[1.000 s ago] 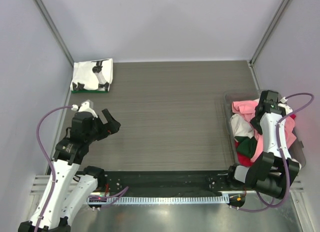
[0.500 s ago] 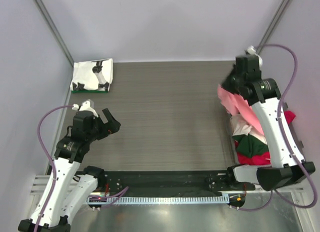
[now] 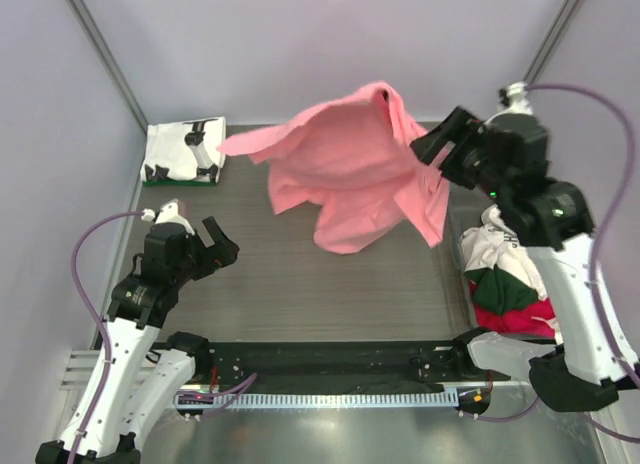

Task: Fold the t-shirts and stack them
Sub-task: Move the tshirt to the center of the board, then flatten the tshirt out

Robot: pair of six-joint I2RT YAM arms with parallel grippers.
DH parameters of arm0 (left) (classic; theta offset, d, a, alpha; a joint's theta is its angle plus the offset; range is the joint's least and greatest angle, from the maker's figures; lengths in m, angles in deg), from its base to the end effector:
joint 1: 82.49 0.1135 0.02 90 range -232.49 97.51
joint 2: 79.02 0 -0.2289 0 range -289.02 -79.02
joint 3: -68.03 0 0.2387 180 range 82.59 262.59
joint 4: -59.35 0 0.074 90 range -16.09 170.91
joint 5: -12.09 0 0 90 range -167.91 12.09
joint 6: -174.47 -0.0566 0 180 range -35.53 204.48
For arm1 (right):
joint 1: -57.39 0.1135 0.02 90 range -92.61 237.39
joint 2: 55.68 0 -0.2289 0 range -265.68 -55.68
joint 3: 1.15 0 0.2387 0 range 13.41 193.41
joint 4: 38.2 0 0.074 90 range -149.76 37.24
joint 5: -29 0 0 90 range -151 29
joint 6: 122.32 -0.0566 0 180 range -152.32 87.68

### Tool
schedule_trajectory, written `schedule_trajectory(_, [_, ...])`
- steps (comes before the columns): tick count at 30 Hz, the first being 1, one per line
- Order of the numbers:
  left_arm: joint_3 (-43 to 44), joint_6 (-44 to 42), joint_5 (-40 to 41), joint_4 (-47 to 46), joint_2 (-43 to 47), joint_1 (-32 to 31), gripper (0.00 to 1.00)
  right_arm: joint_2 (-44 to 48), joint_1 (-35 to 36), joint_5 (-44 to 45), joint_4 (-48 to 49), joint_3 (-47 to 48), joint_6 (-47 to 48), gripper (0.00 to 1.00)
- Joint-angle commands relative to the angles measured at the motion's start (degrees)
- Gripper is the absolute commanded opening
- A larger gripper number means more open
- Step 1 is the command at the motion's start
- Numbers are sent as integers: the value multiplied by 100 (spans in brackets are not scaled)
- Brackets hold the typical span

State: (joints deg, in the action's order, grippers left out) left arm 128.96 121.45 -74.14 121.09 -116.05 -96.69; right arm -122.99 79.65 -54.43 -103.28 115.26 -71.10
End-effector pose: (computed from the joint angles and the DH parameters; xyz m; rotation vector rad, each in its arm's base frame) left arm 0.1546 -0.0353 0.2680 -0.4823 2.2097 -0.4110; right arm 0.1998 0.0748 0.4693 0.3533 1.8629 0.6315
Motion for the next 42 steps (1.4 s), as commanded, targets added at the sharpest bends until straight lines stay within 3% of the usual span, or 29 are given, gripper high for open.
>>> schedule_trajectory(1, [118,-67,115,-86,82,-31,100,-179,-404,835,-493,-2002,-461,87])
schedule_trajectory(3, [109,-59,115,-86,135,-48,100,224,-1367,794,-476,-2763,-534,92])
schedule_trajectory(5, [92,-50,141,-103,197,-66,100,358,-1811,644,-406,-3293,-297,95])
schedule_trajectory(9, [100,-41,168,-104,179,-75,100,516,-1770,39,-169,-3188,-76,92])
schedule_trajectory(11, [100,-41,203,-104,153,-75,100,578,-852,133,41,-3258,-303,91])
schedule_trajectory(12, [100,-41,212,-104,144,-75,100,578,-846,256,112,-3258,-409,90])
schedule_trajectory(13, [100,-41,229,-104,135,-75,100,500,-89,396,174,-3363,-515,90])
schedule_trajectory(15, [100,-23,264,-77,144,-75,100,281,522,320,664,-3539,-726,90])
schedule_trajectory(18, [100,-6,308,-77,205,-75,100,-553,1560,257,1289,-3567,-824,90])
schedule_trajectory(22, [92,3,291,-86,293,-66,100,-2064,2308,424,1448,-2515,-692,88])
schedule_trajectory(30, [83,-14,238,-112,364,-83,100,-4629,2634,213,1546,-327,-446,73])
schedule_trajectory(36, [74,-32,168,-156,452,-75,100,-5863,2766,433,852,1195,-217,67])
schedule_trajectory(42, [65,-41,115,-191,557,-83,100,-6636,2871,792,403,1978,-42,62])
